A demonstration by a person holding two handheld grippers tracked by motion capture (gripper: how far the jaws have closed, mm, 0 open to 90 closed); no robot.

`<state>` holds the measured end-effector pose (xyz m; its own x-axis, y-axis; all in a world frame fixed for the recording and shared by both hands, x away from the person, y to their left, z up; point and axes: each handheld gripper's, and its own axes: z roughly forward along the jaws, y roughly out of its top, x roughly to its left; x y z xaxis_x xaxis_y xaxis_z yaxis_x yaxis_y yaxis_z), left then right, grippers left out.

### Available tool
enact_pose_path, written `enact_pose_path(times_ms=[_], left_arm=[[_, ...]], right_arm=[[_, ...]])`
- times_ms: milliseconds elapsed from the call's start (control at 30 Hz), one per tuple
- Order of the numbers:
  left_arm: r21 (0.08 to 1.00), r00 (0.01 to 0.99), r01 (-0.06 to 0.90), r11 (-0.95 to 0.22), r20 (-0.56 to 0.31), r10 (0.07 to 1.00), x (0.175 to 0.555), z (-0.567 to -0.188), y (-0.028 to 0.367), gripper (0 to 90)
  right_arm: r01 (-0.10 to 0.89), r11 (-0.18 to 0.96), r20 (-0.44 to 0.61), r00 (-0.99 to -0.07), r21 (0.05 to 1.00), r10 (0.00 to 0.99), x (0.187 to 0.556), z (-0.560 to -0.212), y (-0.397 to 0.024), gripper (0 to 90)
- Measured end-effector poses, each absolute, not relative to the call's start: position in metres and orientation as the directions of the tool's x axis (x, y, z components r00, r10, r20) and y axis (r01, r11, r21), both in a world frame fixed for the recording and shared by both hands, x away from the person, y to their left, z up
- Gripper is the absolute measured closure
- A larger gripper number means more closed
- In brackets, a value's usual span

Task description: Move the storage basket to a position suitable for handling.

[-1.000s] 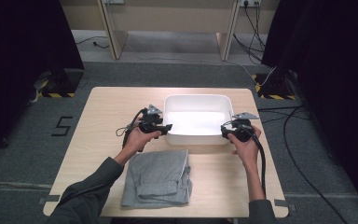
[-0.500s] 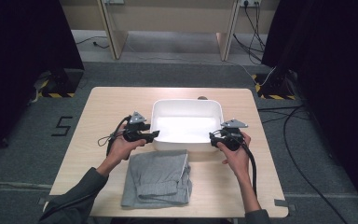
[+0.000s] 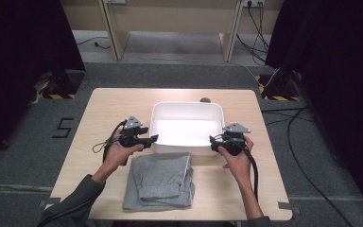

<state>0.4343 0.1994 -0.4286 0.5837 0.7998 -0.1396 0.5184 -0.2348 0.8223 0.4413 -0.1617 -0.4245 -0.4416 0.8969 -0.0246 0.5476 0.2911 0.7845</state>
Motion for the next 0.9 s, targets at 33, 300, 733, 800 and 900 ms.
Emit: enact_pose_path(times_ms=[33, 300, 733, 800, 900], left_arm=[[0.828, 0.581, 0.515, -0.221, -0.148, 0.800, 0.429, -0.426, 0.202, 36.7], [0.825, 0.591, 0.526, -0.207, -0.179, 0.787, 0.383, -0.423, 0.228, 30.7], [0.741, 0.535, 0.638, -0.208, -0.233, 0.812, 0.336, -0.476, 0.251, 28.3], [0.737, 0.538, 0.643, -0.207, -0.242, 0.808, 0.331, -0.479, 0.250, 27.7], [0.741, 0.522, 0.648, -0.175, -0.264, 0.811, 0.325, -0.476, 0.247, 25.5]], right_arm=[[0.535, 0.294, -0.031, -0.445, 0.792, 0.895, 0.438, -0.421, -0.163, 24.6], [0.466, 0.223, 0.039, -0.489, 0.856, 0.871, 0.392, -0.395, -0.176, 24.2], [0.518, 0.349, 0.074, -0.632, 0.781, 0.771, 0.354, -0.440, -0.137, 25.2], [0.526, 0.363, 0.085, -0.646, 0.769, 0.758, 0.355, -0.446, -0.128, 25.2], [0.527, 0.369, 0.095, -0.660, 0.766, 0.745, 0.356, -0.450, -0.118, 25.2]])
